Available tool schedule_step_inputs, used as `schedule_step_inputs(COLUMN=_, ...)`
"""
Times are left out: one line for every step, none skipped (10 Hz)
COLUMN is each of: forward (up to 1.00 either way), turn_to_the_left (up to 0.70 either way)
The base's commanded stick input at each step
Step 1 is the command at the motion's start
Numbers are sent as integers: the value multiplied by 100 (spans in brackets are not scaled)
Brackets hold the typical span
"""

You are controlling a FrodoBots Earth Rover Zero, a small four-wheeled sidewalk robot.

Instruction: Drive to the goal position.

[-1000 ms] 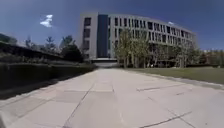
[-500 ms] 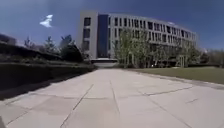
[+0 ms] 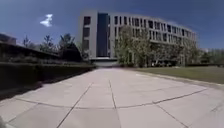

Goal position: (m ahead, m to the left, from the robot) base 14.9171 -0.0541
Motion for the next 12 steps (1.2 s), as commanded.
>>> schedule_step_inputs(forward=100, turn_to_the_left=0)
schedule_step_inputs(forward=100, turn_to_the_left=0)
schedule_step_inputs(forward=100, turn_to_the_left=0)
schedule_step_inputs(forward=100, turn_to_the_left=0)
schedule_step_inputs(forward=100, turn_to_the_left=0)
schedule_step_inputs(forward=100, turn_to_the_left=0)
schedule_step_inputs(forward=100, turn_to_the_left=0)
schedule_step_inputs(forward=100, turn_to_the_left=0)
schedule_step_inputs(forward=100, turn_to_the_left=0)
schedule_step_inputs(forward=100, turn_to_the_left=0)
schedule_step_inputs(forward=100, turn_to_the_left=0)
schedule_step_inputs(forward=100, turn_to_the_left=0)
